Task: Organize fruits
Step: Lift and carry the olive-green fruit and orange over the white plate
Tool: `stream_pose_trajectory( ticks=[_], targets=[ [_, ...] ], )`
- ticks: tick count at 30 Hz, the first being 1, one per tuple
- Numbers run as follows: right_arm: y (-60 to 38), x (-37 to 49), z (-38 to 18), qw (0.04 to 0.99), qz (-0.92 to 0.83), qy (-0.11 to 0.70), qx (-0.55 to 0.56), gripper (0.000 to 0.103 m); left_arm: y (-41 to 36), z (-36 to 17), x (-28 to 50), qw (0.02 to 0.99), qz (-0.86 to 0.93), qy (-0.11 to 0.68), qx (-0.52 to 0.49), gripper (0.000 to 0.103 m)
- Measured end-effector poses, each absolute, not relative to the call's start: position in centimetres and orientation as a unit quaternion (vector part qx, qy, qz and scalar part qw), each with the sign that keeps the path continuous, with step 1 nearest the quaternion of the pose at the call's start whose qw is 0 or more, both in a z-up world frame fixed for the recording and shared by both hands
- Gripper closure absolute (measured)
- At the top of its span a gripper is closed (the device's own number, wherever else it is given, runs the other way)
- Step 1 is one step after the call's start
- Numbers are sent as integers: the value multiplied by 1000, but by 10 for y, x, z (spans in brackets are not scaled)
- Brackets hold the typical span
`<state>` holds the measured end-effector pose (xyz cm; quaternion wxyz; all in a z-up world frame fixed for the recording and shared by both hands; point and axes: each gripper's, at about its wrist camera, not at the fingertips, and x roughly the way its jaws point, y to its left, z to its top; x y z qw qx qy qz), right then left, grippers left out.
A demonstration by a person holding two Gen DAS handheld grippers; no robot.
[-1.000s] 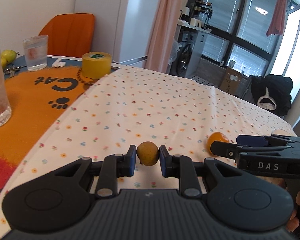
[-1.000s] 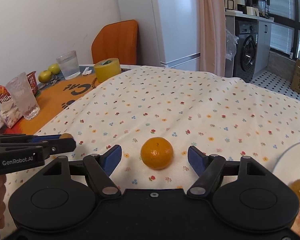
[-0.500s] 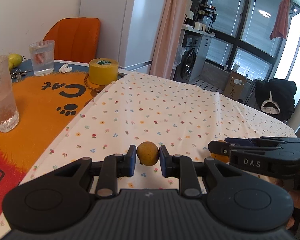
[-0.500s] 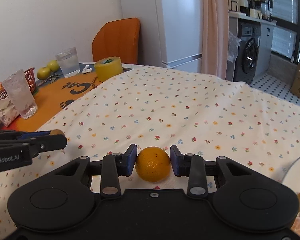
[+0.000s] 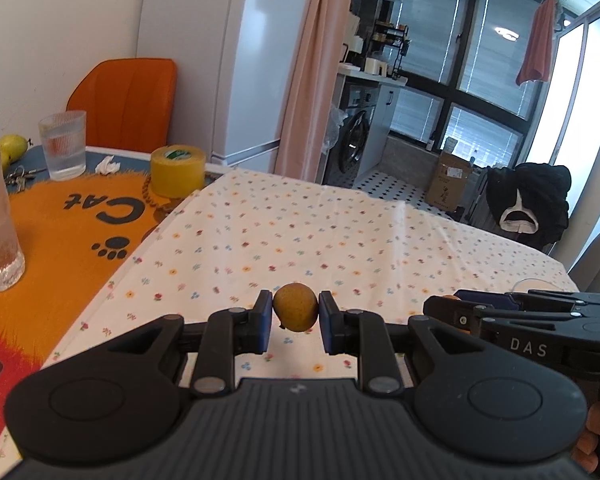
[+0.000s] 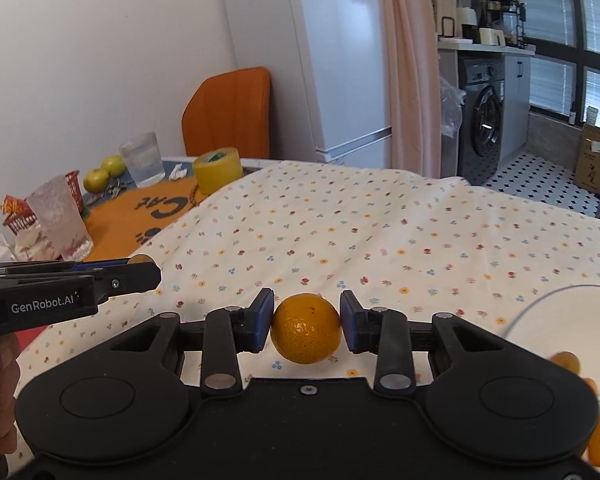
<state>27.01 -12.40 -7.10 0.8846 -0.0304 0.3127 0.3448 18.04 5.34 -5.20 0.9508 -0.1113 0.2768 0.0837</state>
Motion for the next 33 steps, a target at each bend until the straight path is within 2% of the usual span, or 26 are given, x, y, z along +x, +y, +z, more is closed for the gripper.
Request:
stream_pose_trajectory(
  ticks=[23, 33],
  targets=[
    [-209, 240, -28, 921, 288, 261, 18, 69, -7, -6, 176, 973, 1, 210, -97, 80],
    [-257, 229, -18, 941, 235, 242, 28, 69, -31, -5, 180, 975, -21, 203, -90, 80]
  ],
)
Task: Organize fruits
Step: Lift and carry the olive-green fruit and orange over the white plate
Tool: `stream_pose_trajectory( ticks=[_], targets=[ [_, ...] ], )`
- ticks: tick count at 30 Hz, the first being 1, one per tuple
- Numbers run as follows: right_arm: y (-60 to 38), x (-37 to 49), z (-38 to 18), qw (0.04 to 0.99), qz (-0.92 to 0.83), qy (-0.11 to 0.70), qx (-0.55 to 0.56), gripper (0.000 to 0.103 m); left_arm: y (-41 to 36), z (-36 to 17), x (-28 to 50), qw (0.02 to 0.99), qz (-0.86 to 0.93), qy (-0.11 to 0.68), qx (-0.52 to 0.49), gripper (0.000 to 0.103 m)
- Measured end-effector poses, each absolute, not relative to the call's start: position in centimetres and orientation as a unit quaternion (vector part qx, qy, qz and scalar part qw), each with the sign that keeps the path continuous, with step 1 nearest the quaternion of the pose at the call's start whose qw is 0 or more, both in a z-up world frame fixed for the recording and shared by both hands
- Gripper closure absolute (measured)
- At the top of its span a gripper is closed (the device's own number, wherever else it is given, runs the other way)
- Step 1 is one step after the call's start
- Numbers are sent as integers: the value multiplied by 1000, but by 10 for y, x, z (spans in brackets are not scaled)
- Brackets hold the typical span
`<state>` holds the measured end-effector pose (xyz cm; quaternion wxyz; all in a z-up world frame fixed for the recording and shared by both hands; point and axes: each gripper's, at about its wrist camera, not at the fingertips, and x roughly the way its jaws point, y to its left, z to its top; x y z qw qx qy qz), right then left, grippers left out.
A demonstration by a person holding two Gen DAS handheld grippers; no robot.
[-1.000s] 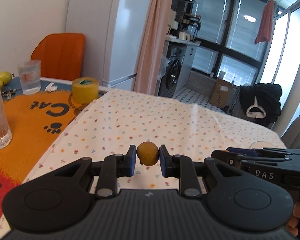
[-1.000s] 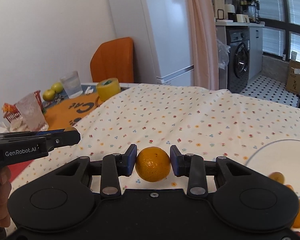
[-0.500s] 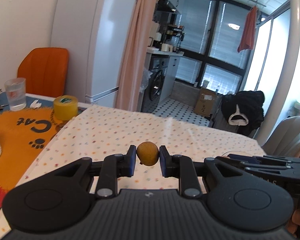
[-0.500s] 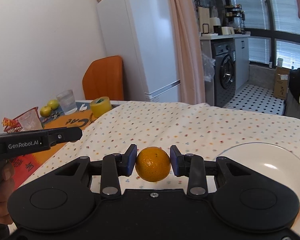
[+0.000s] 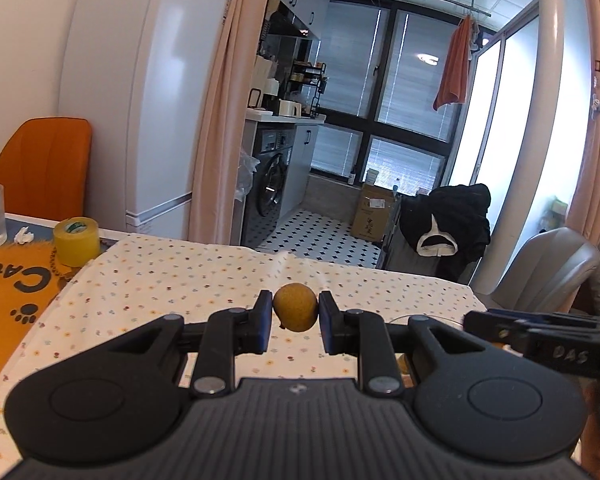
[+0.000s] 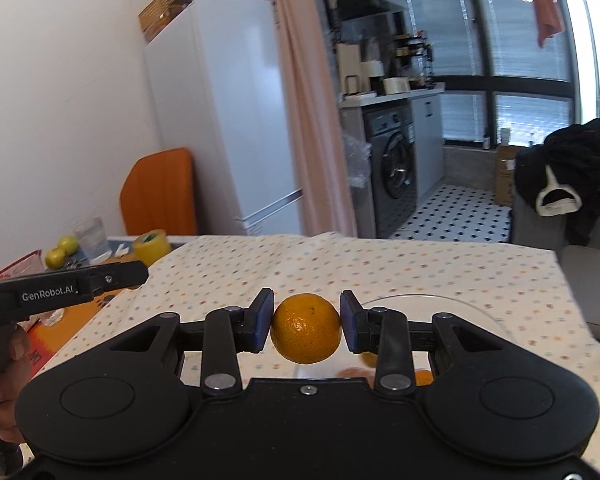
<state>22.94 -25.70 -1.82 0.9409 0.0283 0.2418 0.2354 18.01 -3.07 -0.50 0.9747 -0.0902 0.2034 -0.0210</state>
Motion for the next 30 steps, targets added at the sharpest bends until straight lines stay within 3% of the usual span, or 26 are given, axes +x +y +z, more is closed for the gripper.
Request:
stream_pose_trajectory(
  ticks=[17, 30],
  targets=[
    [-331, 225, -29, 958, 155, 238, 45, 69, -43, 15, 186, 975, -26, 206, -74, 80],
    [-346, 243, -54, 952, 154, 257, 63, 69, -76, -2, 216, 970, -61, 230, -52, 80]
  ],
)
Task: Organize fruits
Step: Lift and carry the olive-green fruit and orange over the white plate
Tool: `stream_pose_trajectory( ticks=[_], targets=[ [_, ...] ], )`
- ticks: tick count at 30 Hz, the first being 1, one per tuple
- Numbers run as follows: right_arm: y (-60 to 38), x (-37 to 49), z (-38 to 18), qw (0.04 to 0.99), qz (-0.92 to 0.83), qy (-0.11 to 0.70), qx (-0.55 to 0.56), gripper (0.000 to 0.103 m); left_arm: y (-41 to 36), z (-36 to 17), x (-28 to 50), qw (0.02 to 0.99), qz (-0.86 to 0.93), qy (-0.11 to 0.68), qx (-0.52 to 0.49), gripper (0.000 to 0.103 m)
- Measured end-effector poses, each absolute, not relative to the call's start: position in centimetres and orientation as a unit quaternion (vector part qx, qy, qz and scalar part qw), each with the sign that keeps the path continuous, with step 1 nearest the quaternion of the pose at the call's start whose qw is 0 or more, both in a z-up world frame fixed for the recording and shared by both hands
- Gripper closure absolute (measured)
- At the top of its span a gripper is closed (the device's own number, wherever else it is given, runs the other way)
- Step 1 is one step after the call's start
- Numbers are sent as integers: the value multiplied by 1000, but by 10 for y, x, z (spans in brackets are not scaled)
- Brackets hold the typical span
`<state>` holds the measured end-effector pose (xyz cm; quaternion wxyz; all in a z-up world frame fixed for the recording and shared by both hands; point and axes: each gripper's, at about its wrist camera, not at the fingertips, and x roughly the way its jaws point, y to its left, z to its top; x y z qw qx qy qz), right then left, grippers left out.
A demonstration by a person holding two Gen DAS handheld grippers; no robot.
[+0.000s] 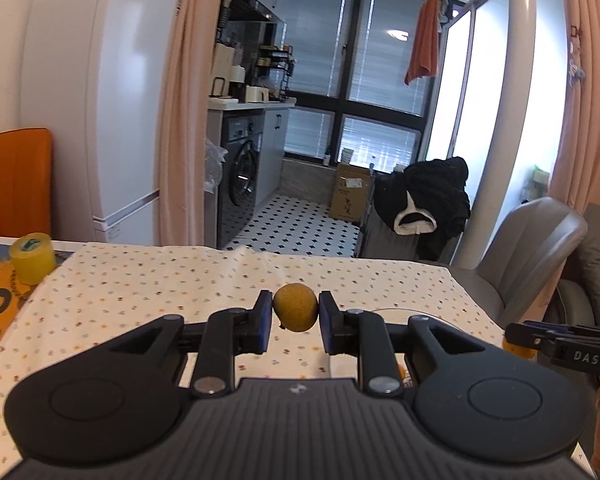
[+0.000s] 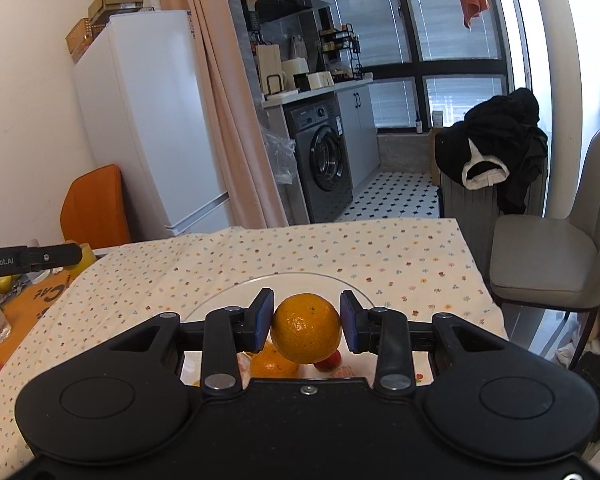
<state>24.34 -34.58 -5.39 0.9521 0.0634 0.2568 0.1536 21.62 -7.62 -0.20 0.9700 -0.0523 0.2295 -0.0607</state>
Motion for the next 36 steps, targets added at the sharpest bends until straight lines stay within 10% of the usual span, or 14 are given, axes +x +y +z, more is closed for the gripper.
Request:
stream_pose_trajectory(
  ticks=[36],
  targets=[
    [-380, 267, -93, 939, 128, 292, 130, 62, -171, -53, 283, 942, -156, 298, -11, 80]
  ],
)
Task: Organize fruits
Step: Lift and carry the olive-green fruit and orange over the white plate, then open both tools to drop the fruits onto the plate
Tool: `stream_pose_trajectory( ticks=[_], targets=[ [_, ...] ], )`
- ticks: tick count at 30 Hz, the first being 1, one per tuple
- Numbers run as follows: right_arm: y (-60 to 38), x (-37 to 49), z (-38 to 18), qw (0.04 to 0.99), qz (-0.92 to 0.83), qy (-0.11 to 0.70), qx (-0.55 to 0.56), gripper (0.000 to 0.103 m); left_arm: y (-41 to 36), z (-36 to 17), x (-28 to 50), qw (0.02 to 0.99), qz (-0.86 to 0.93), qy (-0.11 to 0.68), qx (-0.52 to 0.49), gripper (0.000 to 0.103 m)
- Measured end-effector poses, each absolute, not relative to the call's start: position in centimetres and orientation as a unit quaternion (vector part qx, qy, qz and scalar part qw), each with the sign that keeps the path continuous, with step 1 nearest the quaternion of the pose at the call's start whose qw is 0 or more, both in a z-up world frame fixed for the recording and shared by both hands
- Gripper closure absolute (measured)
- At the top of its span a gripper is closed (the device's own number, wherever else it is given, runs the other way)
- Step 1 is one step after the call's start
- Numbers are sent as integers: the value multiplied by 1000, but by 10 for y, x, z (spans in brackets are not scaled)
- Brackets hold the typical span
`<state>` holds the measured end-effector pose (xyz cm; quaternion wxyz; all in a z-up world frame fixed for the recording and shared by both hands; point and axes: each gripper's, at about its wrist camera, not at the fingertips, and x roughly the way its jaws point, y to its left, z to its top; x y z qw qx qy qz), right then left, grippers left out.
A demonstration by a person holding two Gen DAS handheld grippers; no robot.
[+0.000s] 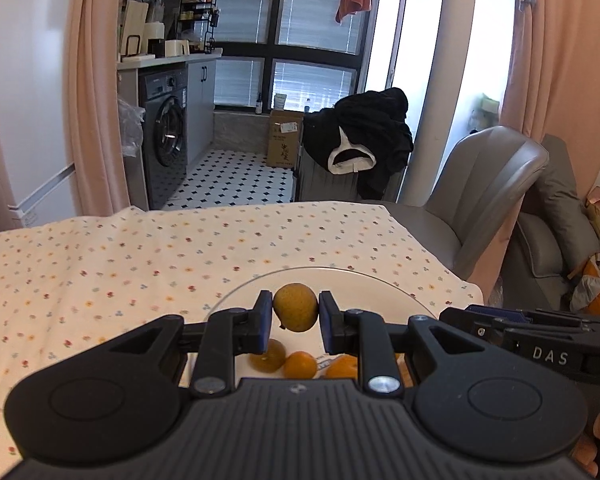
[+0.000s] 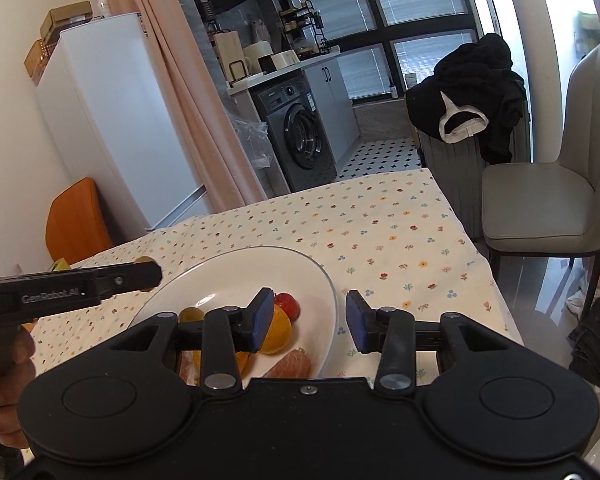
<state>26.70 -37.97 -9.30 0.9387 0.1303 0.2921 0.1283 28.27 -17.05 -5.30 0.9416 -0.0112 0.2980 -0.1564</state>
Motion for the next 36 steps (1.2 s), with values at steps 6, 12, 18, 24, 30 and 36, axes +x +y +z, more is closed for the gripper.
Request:
stream_pose_trajectory(
  ticks=[6, 12, 18, 24, 30, 36],
  targets=[
    [-384, 262, -95, 938, 129, 292, 137, 61, -181, -65, 290, 938, -160, 308, -9, 80],
    [-385, 262, -97, 938, 128, 292, 140, 59, -181, -67, 288, 937, -155, 312, -10, 80],
    [-380, 260, -94, 939, 135, 285, 139, 54, -168, -59, 278, 938, -145, 313, -13, 76],
    [-374, 254, -90, 939, 148, 279, 137, 51, -154, -48, 265, 944, -125, 306, -16, 67],
    [-365, 250, -84, 938, 159, 275, 136, 47, -141, -40, 251, 946, -119, 301, -25, 48],
    [-352, 240, -72, 941, 169, 265, 125, 34, -127, -32, 237, 950, -100, 292, -33, 22]
  ],
)
